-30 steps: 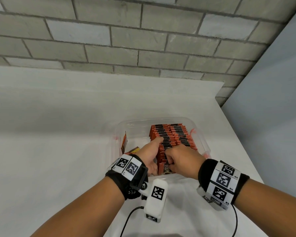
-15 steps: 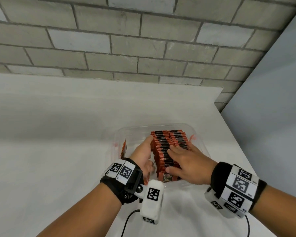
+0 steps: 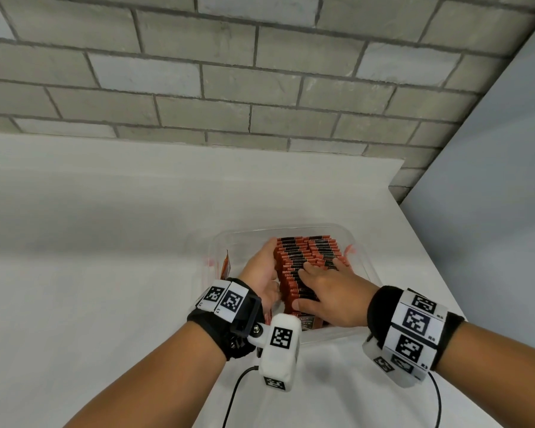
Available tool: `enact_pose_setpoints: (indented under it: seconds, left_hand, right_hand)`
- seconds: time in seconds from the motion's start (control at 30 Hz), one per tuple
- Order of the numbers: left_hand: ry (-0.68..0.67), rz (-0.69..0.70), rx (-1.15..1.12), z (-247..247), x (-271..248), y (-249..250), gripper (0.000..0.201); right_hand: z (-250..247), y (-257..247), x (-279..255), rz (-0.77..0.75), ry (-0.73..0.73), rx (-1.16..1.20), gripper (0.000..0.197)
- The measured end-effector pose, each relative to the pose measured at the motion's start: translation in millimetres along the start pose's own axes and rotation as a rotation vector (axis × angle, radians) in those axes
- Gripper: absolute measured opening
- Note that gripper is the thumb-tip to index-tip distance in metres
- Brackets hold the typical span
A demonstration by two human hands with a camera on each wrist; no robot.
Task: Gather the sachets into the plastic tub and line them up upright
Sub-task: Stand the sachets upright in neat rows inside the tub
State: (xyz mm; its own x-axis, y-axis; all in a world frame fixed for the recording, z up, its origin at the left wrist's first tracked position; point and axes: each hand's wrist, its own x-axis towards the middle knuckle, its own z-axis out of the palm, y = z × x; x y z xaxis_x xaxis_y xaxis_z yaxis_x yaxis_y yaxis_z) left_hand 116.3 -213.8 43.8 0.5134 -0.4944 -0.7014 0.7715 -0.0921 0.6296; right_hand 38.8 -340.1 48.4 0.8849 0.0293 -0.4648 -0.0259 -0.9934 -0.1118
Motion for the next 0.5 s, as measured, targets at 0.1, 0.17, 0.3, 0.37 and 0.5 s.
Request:
enact_pose_setpoints:
  seconds: [0.1,0.17,0.3,0.37,0.5]
  left_hand:
    - [-0.005,-0.012,-0.035,0,1,0,0.033]
    - [-0.005,-0.014,-0.050,0,1,1,0.033]
    - [-0.007,-0.009,-0.042,3,0,-1,0.036]
    - [0.008,-0.020,-0.042,3,2,-1,0.034]
    - [0.037,-0.008,-0.016,2,-4,4,0.037]
  right_hand:
    - [-7,4,6,-0.017,0.044,0.053,0.052]
    - [-14,5,8,-0.001,0.054,0.058,0.053]
    - [-18,-3,11,0.044,-0.045,-0.012,0.045]
    - [-20,-5,11,0.038,-0.038,0.024,0.044]
    - [-27,-3,13,0.052,-0.027,0.055,0.047]
